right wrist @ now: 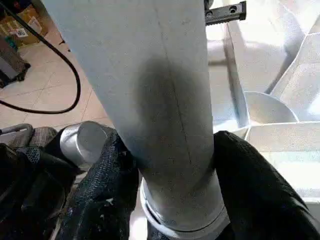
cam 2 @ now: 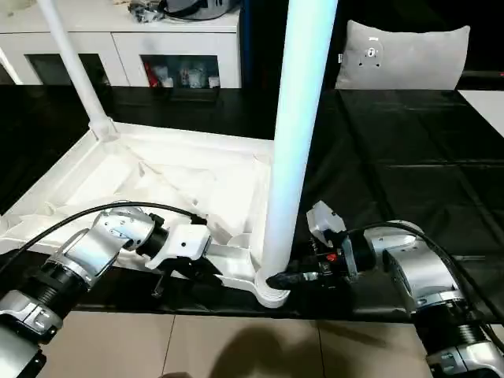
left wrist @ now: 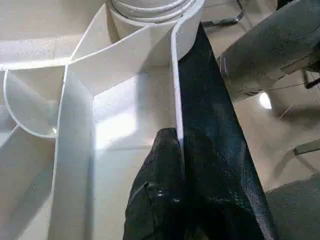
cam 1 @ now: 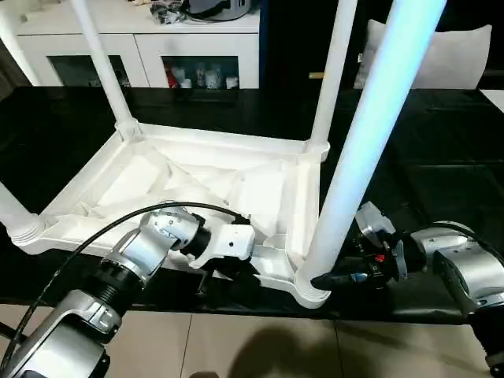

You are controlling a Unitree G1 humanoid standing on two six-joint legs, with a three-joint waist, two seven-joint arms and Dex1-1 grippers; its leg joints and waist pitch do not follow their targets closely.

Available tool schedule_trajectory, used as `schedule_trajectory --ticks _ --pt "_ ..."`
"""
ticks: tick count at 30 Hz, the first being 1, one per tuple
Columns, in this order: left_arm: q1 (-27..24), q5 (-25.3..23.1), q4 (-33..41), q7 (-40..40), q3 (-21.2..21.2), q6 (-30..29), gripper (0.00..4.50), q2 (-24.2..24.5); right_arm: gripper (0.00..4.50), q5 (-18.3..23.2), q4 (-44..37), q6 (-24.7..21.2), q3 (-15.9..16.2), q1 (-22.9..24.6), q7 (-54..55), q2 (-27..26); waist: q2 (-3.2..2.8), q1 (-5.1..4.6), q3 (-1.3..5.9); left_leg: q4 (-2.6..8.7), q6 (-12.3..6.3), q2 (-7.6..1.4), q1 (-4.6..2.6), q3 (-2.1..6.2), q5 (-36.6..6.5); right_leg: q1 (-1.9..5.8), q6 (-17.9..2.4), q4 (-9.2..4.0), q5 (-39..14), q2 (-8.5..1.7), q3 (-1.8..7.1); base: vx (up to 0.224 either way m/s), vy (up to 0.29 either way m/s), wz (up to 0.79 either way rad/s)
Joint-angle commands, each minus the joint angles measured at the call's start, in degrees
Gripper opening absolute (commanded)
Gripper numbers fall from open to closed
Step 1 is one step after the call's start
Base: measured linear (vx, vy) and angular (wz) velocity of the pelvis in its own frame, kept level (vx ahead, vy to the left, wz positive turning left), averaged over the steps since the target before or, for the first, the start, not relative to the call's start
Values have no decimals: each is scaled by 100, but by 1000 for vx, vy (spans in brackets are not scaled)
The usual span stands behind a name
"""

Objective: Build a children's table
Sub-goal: Rotate leg to tighten

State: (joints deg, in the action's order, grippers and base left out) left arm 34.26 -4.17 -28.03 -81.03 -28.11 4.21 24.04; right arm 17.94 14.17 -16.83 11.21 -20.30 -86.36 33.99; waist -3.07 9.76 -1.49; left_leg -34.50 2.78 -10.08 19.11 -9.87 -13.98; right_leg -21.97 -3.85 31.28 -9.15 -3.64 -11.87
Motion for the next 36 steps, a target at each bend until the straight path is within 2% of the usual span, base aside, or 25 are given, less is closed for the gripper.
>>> schedule_trajectory --ticks 1,2,3,4,5,7,8,9,10,11,12,13,14,15,17,18,19,21,22,27,29,30,31,34,36 --pt "-19 13 111 -111 -88 -155 0 -46 202 225 -118 -162 2 -2 -142 -27 117 -26 370 325 -603 -440 36 151 44 353 354 -350 -1715 -651 477 0 0 0" --pt "-26 29 124 -99 -73 -197 0 -53 202 242 -134 -184 -6 7 -132 -33 117 -26 370 325 -603 -440 36 151 44 353 354 -350 -1715 -651 477 0 0 0" --pt "-84 78 247 225 84 -656 0 -154 201 286 -218 -446 -139 51 390 -247 105 -42 369 337 -578 -482 32 161 92 355 303 -343 -1655 -659 491 0 0 0" --pt "-86 76 253 244 90 -680 0 -159 201 283 -219 -455 -145 51 420 -258 109 -33 370 331 -576 -472 35 165 103 353 290 -346 -1645 -668 480 0 0 0" --pt "-117 24 325 533 166 -979 0 -229 201 188 -203 -570 -206 53 878 -420 103 -61 353 342 -521 -460 30 156 26 346 305 -378 -1789 -665 471 0 0 0" --pt "-142 9 366 672 199 -1074 0 -279 200 68 -153 -565 -224 35 1196 -541 112 -94 320 345 -425 -373 17 121 -142 340 424 -469 -2207 -638 439 0 0 0" --pt "-190 40 471 891 280 -1366 0 -392 200 -39 -81 -609 -297 1 1679 -756 104 -109 313 349 -384 -362 9 116 -202 336 455 -483 -2319 -637 428 0 0 0" --pt "-231 114 572 1145 392 -1663 0 -554 199 -127 2 -718 -395 -53 2217 -1006 105 -202 310 359 -293 -359 18 132 -318 356 551 -527 -2474 -626 390 0 0 0" --pt "-260 164 666 1401 487 -1949 0 -726 199 -228 93 -844 -468 -113 2724 -1239 101 -239 303 364 -273 -365 17 141 -334 353 557 -544 -2488 -624 372 0 0 0" --pt "-288 166 755 1688 569 -2213 0 -898 198 -365 185 -925 -490 -165 3156 -1434 98 -327 304 366 -232 -362 40 166 -363 378 612 -560 -2471 -618 346 0 0 0" --pt "-288 166 755 1688 569 -2213 0 -898 198 -365 185 -925 -490 -165 3156 -1434 86 -369 310 361 -227 -364 35 171 -380 380 615 -560 -2445 -616 343 0 0 0" --pt "-345 159 908 2024 635 -2529 0 -1119 198 -541 382 -944 -549 -236 3810 -1739 67 -490 311 360 -286 -367 54 190 -431 390 582 -558 -2345 -626 360 0 0 0" --pt "-358 155 943 2140 660 -2606 0 -1199 198 -584 470 -977 -595 -273 4056 -1852 67 -490 311 360 -286 -367 54 190 -431 390 582 -558 -2345 -626 360 0 0 0" --pt "-387 124 1050 2414 711 -2822 0 -1404 198 -594 650 -988 -748 -350 4543 -2144 82 -626 323 348 -259 -349 71 199 -437 394 485 -564 -2269 -637 348 0 0 0" --pt "-373 85 1075 2577 717 -2884 0 -1544 198 -524 702 -827 -800 -368 4603 -2289 86 -705 319 326 -355 -282 76 168 -461 392 457 -575 -2328 -635 360 0 0 0" --pt "-364 70 1080 2626 716 -2893 0 -1585 233 -511 693 -772 -790 -364 4597 -2315 78 -710 319 321 -443 -257 70 153 -428 388 478 -574 -2346 -618 368 0 0 0" --pt "-351 60 1130 2624 669 -2930 0 -1648 254 -544 670 -692 -747 -350 4612 -2339 74 -702 321 322 -520 -270 69 150 -355 373 474 -562 -2259 -600 385 0 0 0" --pt "-336 30 1144 2627 642 -2930 0 -1656 268 -550 630 -721 -732 -319 4548 -2315 72 -700 323 327 -582 -284 85 162 -287 383 458 -542 -2165 -595 391 0 0 0" --pt "-311 -22 1120 2618 638 -2929 0 -1606 270 -607 571 -670 -742 -264 4449 -2230 39 -667 336 331 -635 -334 87 192 -155 383 395 -496 -1956 -610 409 0 0 0" --pt "-278 -106 1050 2682 694 -2885 0 -1458 309 -581 441 -606 -858 -155 4211 -1984 27 -551 345 332 -662 -397 57 193 -35 365 222 -442 -1709 -642 450 0 0 0" --pt "-281 -119 980 2593 697 -2699 0 -1279 334 -468 310 -483 -884 -36 3807 -1667 37 -481 351 328 -687 -402 60 191 -63 381 223 -424 -1666 -656 462 0 0 0" --pt "-283 -132 918 2521 690 -2569 0 -1182 346 -415 239 -406 -874 28 3562 -1498 9 -464 350 329 -690 -408 49 190 -66 372 215 -421 -1663 -659 469 0 0 0" --pt "-283 -155 830 2426 675 -2366 0 -1062 354 -376 161 -322 -857 100 3283 -1301 6 -425 353 329 -713 -415 26 183 -87 357 226 -425 -1644 -652 479 0 0 0" --pt "-317 -141 692 2040 607 -1852 0 -781 378 -292 -7 -209 -828 249 2642 -856 62 -370 346 328 -728 -382 68 170 -105 382 303 -421 -1680 -638 462 0 0 0" --pt "-356 -97 681 1771 559 -1638 0 -646 396 -208 -81 -201 -839 297 2328 -666 66 -341 335 327 -713 -364 61 157 -159 378 396 -443 -1852 -624 451 0 0 0"
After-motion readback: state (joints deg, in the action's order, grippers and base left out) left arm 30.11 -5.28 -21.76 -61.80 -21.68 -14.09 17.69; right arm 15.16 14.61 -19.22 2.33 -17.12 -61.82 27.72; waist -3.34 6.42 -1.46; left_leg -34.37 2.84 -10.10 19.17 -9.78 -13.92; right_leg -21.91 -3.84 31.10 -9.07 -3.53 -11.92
